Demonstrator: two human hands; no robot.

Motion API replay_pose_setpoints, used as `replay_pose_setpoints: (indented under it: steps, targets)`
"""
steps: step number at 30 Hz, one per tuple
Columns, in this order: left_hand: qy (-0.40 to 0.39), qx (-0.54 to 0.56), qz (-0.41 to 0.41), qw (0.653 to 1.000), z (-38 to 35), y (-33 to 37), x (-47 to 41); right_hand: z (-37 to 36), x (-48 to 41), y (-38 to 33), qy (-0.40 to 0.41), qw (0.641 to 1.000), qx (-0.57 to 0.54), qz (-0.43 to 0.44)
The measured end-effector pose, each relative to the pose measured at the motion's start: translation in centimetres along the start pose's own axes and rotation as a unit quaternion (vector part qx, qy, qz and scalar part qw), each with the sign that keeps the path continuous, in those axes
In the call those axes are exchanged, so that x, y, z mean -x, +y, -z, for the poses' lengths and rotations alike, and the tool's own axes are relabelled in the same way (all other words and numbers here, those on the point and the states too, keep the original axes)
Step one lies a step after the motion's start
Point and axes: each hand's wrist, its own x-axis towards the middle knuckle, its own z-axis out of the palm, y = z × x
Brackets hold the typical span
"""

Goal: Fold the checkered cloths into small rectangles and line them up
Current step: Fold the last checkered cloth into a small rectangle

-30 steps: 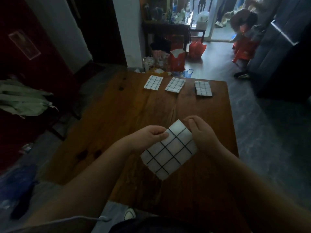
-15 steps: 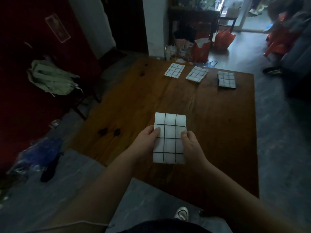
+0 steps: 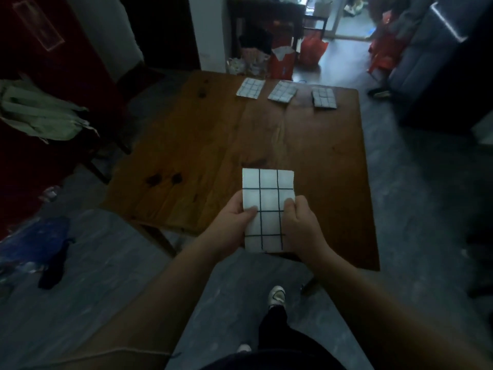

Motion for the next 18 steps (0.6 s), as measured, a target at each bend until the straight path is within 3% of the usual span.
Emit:
replay_pose_setpoints:
  steps: [6,11,14,18]
  targets:
    - [-0.071,-0.055,0.004,0.996,-4.2,-0.8,0.9,5.9,3.9,1.3,0.021,0.985,-0.161,-0.066]
    - [-0.137,-0.059,0.04,0.988,-10.8,-0.5,0.0,11.3,5.3,3.1,0.105,0.988,-0.106,-0.032]
    - [-0.132,-0.038,0.066,0.988,-15.6,0.0,-2.2,15.5,5.6,5.3,0.163,0.984,-0.072,-0.016]
    - [-0.113,-0.048,0.038,0.992,-24.2,1.3,-6.5,22.9,5.1,9.3,0.183,0.982,-0.045,-0.03]
